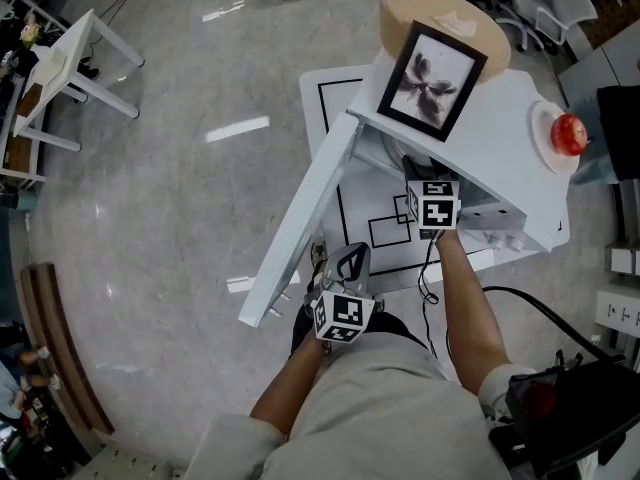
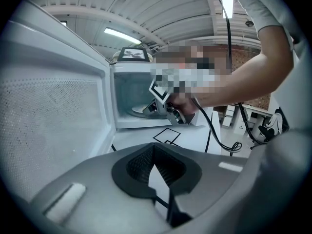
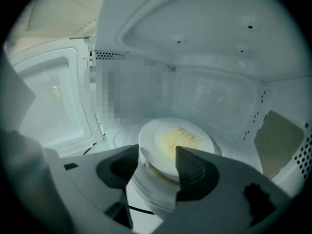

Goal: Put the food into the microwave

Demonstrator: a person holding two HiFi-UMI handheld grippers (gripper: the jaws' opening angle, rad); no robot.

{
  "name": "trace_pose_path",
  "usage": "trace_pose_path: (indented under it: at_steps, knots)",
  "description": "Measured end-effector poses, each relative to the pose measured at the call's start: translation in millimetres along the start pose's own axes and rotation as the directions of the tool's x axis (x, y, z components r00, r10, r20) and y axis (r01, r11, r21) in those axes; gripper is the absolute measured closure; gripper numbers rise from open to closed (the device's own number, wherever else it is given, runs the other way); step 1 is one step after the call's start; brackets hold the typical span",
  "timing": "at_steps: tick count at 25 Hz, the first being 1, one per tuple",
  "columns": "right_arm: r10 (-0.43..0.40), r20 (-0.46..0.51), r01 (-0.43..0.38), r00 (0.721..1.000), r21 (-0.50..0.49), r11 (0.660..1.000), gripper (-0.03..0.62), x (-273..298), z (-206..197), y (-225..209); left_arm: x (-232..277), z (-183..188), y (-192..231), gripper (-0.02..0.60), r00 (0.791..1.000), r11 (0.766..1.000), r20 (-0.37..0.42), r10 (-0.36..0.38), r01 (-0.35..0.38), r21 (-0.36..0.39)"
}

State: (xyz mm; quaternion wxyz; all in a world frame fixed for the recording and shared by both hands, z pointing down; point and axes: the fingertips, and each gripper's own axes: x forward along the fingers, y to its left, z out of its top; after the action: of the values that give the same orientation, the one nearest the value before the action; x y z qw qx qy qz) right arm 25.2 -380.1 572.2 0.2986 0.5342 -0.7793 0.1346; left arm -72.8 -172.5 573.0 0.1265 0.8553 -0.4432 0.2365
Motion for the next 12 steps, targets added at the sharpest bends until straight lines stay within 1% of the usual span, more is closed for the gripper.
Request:
trace_pose_path:
  at_steps: [3,7,12]
  knots:
    - [0.013,0.012,-0.013,1.0,-0.004,1.0,0.368,-1.4,0.4,3.2,1.0,-0.1,-1.6,0.574,1.0,1.0,-0.002,-0.002,0.002,-0.002]
    - [0.024,0.03,-0.023,0.999,-0.04,0.999,0.368,-10.8,-1.1,8.9,3.0,0.1,-1.9,0.574,1.0,1.0,-0.004,0.003,-0.003,0.001]
    - [0.044,0.088,-0.039,0.995,-0.066,0.997,0.37,-36.0,0.8,14.7,3.8,7.9,3.5,0.574,1.0,1.0,0.017,0.016,-0.015,-0.026]
